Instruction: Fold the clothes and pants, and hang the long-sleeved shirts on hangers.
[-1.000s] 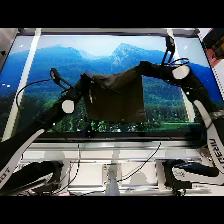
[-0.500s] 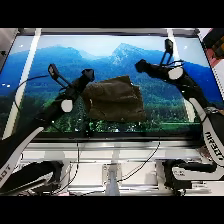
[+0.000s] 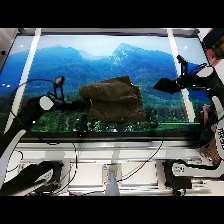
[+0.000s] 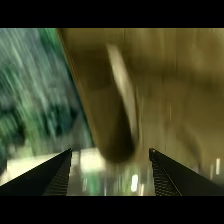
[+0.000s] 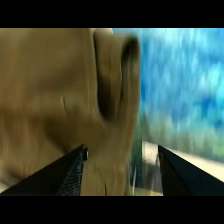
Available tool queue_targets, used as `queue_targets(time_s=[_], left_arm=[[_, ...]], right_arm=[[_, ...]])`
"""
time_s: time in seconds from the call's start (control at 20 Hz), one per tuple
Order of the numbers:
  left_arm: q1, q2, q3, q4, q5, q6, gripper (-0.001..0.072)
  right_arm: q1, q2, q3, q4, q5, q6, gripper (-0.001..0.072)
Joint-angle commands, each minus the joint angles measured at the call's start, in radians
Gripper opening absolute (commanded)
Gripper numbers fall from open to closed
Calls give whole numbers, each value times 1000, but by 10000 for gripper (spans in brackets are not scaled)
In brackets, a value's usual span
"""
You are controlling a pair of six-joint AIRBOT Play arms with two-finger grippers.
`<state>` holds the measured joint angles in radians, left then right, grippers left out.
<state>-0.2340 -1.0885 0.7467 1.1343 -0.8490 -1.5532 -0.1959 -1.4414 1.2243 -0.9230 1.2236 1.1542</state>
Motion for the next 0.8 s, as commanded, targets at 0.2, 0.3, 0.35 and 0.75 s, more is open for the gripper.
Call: queue_targets(time_s=[0.2,0.3,0.35,0.75], left_arm=[[-122,-10,-145,-138,227,171,584],[-152,-40,-145,-141,348,171,583],[-163,-55,-144,-142,401,170,583],[-178,-157,-141,-333,523,171,166]], right_arm=[[-39,0,-2,-14,166,-70,491],[-39,0,-2,-14,165,-72,491],[-39,0,-2,-15,165,-72,491],[-39,0,-1,1,148,-66,489]])
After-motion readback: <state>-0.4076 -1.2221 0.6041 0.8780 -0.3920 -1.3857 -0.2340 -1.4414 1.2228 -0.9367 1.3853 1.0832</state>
